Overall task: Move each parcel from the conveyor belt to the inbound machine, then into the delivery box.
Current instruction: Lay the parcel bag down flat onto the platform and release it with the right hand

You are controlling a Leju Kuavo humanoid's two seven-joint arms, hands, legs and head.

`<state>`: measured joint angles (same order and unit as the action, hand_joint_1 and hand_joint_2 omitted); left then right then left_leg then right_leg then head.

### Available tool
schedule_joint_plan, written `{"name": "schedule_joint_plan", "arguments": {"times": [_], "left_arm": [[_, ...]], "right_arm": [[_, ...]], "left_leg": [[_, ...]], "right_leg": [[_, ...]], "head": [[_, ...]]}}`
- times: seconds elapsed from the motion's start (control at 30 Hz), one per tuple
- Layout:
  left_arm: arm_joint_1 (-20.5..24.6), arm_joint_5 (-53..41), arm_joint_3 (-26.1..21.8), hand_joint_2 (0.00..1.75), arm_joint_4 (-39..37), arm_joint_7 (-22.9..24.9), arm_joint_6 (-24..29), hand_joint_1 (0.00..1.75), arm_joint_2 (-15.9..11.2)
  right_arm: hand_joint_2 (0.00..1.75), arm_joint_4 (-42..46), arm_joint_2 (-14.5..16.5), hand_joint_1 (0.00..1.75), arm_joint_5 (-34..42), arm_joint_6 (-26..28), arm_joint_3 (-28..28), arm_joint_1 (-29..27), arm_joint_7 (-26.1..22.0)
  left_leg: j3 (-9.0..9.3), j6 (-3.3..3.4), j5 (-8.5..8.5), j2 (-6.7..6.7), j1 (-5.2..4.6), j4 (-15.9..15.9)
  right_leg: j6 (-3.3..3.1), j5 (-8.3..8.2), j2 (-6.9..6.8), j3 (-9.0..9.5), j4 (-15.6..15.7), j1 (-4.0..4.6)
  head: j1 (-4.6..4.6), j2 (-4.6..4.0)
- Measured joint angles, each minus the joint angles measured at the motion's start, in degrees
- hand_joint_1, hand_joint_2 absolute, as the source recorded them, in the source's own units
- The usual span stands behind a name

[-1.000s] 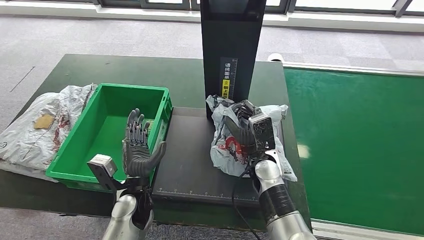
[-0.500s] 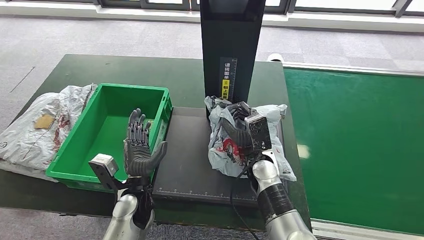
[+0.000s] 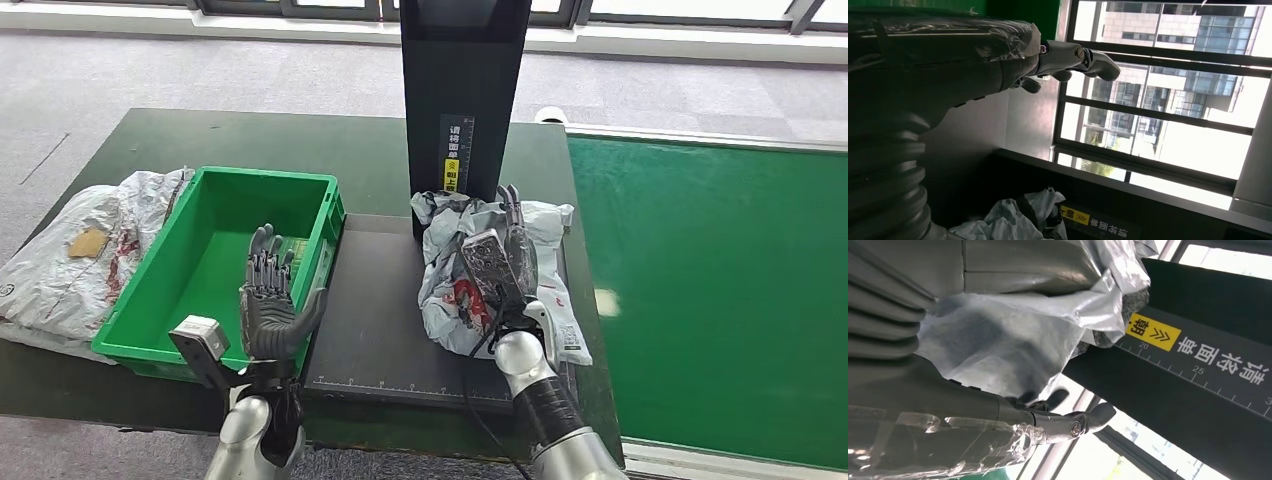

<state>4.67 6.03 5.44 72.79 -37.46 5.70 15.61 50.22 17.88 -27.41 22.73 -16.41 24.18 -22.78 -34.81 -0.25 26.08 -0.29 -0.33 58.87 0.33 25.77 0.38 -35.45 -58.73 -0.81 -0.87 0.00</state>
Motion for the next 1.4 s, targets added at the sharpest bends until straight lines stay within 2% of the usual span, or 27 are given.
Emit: {"name": "schedule_joint_plan", "arguments": {"times": [0.37, 0.53, 0.67, 0.73, 0.83, 0.97, 1.13, 1.4], "left_arm": [[-1.0, 0.0, 0.0, 1.75, 0.4, 0.4, 0.0, 0.0, -0.3], [-1.0, 0.0, 0.0, 1.75, 0.4, 0.4, -0.1, 0.0, -0.5], [-1.0, 0.0, 0.0, 1.75, 0.4, 0.4, -0.2, 0.0, -0.6], [-0.9, -0.1, 0.0, 1.75, 0.4, 0.4, -0.3, 0.0, -0.7], [-0.5, -0.3, 0.0, 1.75, 0.2, 0.5, -0.7, 0.0, -0.7], [0.6, -0.5, 0.0, 1.75, -0.6, 0.6, -1.2, 0.0, -0.9], [2.5, -1.2, 0.0, 1.75, -2.2, 0.1, -2.2, 0.0, -1.0], [4.2, -2.0, 0.0, 1.75, -4.3, -0.7, -2.5, 0.0, -1.0]], "right_arm": [[0.0, 6.6, -2.0, 0.0, -4.2, 0.9, -1.6, -4.2, 1.3], [0.0, 10.1, -3.5, 0.0, -6.6, -1.6, -2.5, -5.7, 5.2], [0.0, 10.9, -4.1, 0.0, -7.3, -2.6, -2.8, -6.2, 6.1], [0.0, 11.1, -4.3, 0.0, -6.8, -4.6, -2.9, -6.2, 6.6], [0.0, 11.2, -4.6, 0.0, -4.2, -12.3, -3.1, -6.2, 7.0], [1.75, 11.2, -5.1, 0.0, 0.3, -18.9, -3.6, -6.2, 3.0], [1.75, 11.4, -5.9, 0.0, 10.1, -30.3, -3.8, -6.2, -7.9], [1.75, 13.5, -6.7, 0.0, 17.8, -38.3, -3.8, -6.2, -14.1]], "left_leg": [[0.0, 0.0, 0.0, 0.0, 0.0, 0.0], [0.0, 0.01, 0.01, 0.01, 0.0, 0.0], [0.0, 0.0, 0.01, 0.0, 0.0, 0.0], [0.01, 0.0, 0.0, 0.01, 0.0, 0.0], [0.01, 0.0, 0.0, 0.0, 0.0, 0.0], [0.01, 0.0, 0.0, 0.0, 0.0, 0.0], [0.0, 0.0, 0.0, -0.01, 0.0, 0.0], [0.01, 0.0, 0.0, 0.0, -0.01, 0.0]], "right_leg": [[0.0, 0.0, 0.0, 0.0, 0.0, 0.0], [0.0, 0.0, 0.0, 0.0, 0.0, 0.0], [0.0, 0.0, 0.0, 0.0, 0.0, 0.0], [0.0, 0.0, 0.0, 0.0, 0.0, 0.0], [0.0, 0.0, 0.0, 0.0, 0.0, 0.0], [0.0, 0.0, -0.01, 0.0, 0.0, 0.0], [0.0, 0.0, -0.01, 0.01, 0.0, 0.0], [0.0, -0.01, 0.0, 0.0, 0.0, 0.0]], "head": [[-0.01, 0.0], [0.0, 0.0], [-0.01, 0.0], [0.0, 0.0], [-0.01, 0.0], [-0.01, 0.0], [-0.01, 0.0], [0.0, 0.0]]}}
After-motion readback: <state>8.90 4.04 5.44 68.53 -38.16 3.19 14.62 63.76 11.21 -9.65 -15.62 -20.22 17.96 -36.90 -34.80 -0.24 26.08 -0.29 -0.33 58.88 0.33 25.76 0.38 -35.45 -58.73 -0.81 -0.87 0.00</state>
